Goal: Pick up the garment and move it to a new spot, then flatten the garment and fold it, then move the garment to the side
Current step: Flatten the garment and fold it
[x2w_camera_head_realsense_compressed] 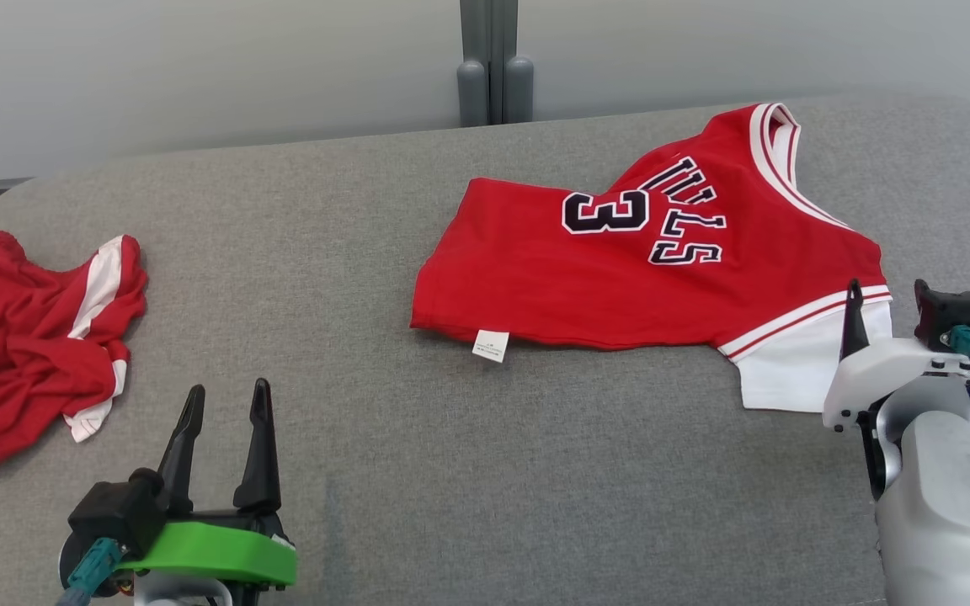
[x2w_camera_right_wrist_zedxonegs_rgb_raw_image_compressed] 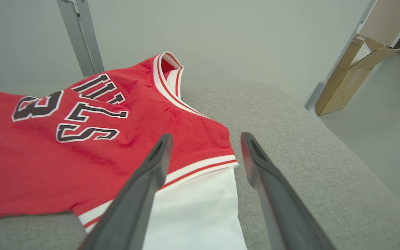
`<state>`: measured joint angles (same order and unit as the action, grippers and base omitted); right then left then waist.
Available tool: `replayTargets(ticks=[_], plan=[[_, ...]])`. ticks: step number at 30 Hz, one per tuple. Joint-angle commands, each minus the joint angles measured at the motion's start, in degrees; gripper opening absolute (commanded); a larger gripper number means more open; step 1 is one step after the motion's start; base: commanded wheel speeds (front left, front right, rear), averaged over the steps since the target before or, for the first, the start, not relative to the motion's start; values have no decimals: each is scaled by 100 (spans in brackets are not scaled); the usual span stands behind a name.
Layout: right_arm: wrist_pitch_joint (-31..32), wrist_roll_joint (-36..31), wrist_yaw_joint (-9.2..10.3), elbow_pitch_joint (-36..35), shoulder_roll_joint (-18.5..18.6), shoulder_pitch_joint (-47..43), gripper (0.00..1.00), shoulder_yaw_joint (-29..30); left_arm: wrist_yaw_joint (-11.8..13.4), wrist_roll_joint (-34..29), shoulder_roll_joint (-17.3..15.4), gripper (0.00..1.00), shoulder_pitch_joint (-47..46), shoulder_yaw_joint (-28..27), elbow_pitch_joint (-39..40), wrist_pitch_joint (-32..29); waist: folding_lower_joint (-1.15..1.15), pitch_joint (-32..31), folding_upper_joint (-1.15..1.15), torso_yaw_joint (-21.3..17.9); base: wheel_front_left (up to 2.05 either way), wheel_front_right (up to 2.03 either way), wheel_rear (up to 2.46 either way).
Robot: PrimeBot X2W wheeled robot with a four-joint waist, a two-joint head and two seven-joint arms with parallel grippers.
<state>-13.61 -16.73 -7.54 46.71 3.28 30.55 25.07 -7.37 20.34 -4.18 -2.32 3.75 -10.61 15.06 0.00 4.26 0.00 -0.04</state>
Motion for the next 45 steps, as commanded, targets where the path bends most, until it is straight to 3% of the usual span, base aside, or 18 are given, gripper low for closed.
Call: replayTargets(ticks=[1,9,16,27,45], plan=[[-79,195,11,-192,-13,-222,100,-211,6,-55,2,100,110,-44,3,17,0,-109,0,-30,0,0,0],[-159,1388,10,-1750,-32,-1350,100,-1701,42,-116,8,100,355,-217,75,17,0,-350,0,-110,0,0,0],[-160,1604,10,-2990,-32,-2281,100,-2307,69,-175,40,100,484,-277,95,17,0,-518,0,-124,0,0,0],[86,1846,10,-3777,-34,-3005,100,-2440,77,-198,76,100,619,-291,102,17,0,-616,0,-84,0,0,0],[137,1965,10,-4099,-35,-3155,100,-2337,43,-371,100,100,634,-331,152,17,0,-586,0,-99,0,0,0]])
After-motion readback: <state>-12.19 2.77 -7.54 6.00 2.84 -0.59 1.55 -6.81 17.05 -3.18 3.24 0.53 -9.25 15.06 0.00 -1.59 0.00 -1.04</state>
